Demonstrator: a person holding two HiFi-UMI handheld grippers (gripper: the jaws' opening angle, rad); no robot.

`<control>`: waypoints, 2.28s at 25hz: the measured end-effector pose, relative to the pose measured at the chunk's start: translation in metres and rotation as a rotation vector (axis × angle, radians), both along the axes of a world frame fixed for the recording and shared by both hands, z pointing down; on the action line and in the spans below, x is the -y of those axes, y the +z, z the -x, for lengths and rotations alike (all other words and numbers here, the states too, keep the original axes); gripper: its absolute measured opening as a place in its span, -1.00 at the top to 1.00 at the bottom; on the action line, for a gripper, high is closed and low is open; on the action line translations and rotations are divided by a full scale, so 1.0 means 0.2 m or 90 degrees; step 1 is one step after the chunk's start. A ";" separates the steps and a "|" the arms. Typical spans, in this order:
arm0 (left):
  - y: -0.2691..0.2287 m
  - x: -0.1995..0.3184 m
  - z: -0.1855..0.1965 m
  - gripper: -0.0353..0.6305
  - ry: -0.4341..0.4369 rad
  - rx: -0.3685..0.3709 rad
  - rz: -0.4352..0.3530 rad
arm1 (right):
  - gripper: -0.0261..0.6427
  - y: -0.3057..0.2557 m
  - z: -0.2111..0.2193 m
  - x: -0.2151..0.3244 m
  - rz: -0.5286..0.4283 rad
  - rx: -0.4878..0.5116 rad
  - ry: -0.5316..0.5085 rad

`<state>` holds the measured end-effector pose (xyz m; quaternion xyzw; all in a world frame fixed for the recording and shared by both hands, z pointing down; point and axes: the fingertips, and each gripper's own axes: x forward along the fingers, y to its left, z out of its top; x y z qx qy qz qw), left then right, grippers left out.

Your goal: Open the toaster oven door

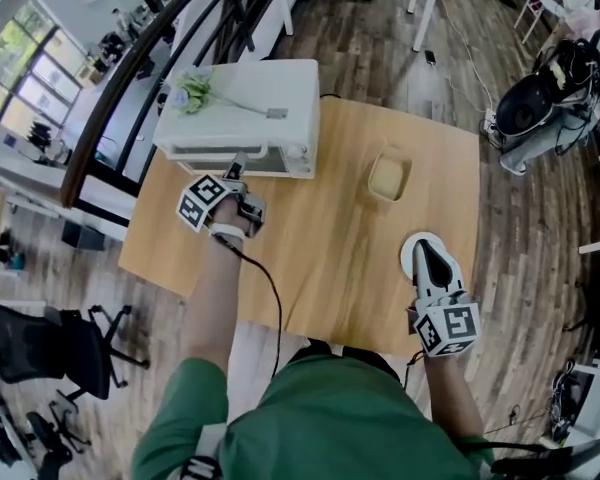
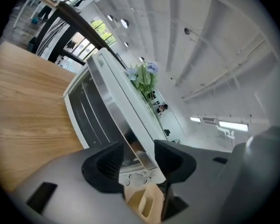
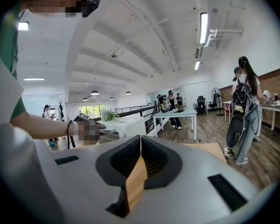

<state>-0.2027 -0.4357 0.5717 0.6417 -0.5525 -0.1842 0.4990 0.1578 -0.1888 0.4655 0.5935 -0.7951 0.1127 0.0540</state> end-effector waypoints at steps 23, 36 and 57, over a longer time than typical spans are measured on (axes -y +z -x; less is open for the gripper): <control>0.12 -0.16 -0.03 0.46 -0.033 -0.137 -0.043 | 0.84 -0.05 -0.02 0.00 -0.014 -0.017 -0.025; 0.37 -0.54 0.05 0.48 -0.025 -0.125 0.005 | 0.83 -0.08 0.08 -0.02 -0.025 -0.026 -0.060; 0.88 -0.80 0.06 0.54 -0.030 -0.091 0.130 | 0.84 -0.05 0.09 -0.14 -0.009 -0.031 -0.051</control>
